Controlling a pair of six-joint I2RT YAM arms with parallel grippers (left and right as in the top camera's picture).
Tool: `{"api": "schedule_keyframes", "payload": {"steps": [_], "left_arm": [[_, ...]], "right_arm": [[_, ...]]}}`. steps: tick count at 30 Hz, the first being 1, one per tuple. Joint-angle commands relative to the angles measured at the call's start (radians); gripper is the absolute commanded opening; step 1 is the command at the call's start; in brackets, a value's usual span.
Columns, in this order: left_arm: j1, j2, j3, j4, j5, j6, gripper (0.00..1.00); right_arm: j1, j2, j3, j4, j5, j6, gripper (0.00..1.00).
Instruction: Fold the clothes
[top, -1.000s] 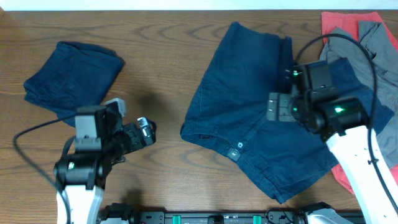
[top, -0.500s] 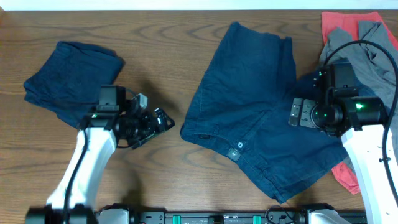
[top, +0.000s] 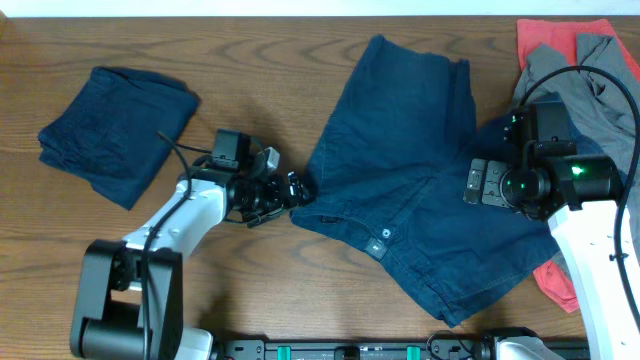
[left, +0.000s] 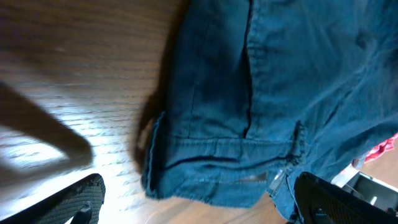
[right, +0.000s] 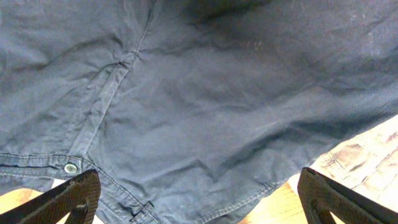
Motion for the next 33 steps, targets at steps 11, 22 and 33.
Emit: {"api": "schedule_keyframes", "payload": {"steps": [11, 22, 33], "left_arm": [[-0.040, 0.037, -0.010, 0.025, -0.031, -0.034, 0.06], [0.163, 0.023, 0.363, -0.146, -0.299, 0.105, 0.06], [0.311, 0.024, 0.633, -0.319, -0.333, 0.124, 0.98]], "right_arm": [[-0.021, -0.006, 0.014, -0.001, 0.010, 0.007, 0.99], [-0.021, -0.006, 0.014, 0.000, 0.010, 0.012, 0.99], [-0.022, -0.005, 0.014, 0.000, 0.010, 0.033, 0.99]]}}
